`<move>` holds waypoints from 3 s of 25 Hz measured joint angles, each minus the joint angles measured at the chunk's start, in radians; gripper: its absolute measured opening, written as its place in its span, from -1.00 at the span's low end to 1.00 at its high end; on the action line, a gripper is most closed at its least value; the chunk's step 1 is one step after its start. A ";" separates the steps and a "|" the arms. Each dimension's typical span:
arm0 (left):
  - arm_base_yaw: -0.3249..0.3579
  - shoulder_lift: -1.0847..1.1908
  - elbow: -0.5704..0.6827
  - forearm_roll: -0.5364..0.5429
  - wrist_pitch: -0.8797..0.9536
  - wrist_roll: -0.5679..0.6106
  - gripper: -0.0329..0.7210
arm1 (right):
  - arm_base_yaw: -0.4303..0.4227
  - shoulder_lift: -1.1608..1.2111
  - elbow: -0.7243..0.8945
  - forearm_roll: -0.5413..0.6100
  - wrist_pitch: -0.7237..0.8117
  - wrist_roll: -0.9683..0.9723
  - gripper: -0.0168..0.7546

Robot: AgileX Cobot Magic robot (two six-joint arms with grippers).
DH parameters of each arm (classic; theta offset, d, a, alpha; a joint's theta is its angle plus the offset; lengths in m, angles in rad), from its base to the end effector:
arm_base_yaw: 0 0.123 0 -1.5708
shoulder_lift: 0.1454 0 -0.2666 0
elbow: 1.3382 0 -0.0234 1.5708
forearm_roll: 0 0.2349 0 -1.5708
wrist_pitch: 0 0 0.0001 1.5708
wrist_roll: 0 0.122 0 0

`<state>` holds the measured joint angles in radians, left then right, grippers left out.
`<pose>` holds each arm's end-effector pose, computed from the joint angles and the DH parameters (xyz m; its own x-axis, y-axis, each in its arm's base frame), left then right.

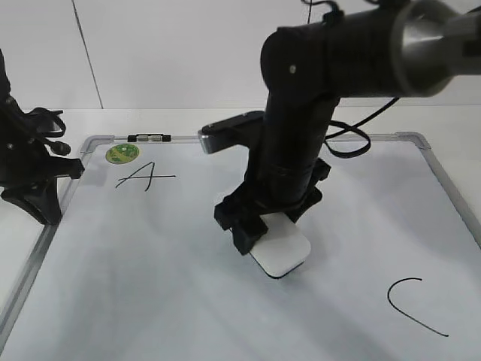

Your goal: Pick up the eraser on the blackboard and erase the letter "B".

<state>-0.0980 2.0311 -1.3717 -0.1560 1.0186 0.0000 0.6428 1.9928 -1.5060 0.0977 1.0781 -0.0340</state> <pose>0.3568 -0.0513 0.1137 -0.9995 0.0164 0.0254 0.0129 0.9913 -0.1306 0.2980 0.2363 0.1570 -0.8042 -0.5869 -0.0939 -0.5939 0.7999 0.0867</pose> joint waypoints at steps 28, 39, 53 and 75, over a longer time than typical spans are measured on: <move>0.000 0.000 0.000 0.000 0.000 0.000 -0.86 | 0.000 -0.040 0.181 0.052 -0.158 -0.108 0.50; 0.000 0.000 0.000 0.000 0.000 0.000 -0.86 | -0.026 -0.006 0.144 0.005 -0.124 -0.036 0.49; 0.000 0.000 0.000 0.000 0.000 0.000 -0.86 | -0.257 0.010 0.098 -0.031 -0.071 -0.032 0.49; 0.000 0.000 -0.002 0.000 0.005 0.000 -0.86 | 0.033 0.141 -0.165 -0.036 0.041 -0.029 0.49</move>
<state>-0.0980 2.0311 -1.3736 -0.1560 1.0232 0.0000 0.6755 2.1335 -1.6707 0.0620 1.1195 -0.0626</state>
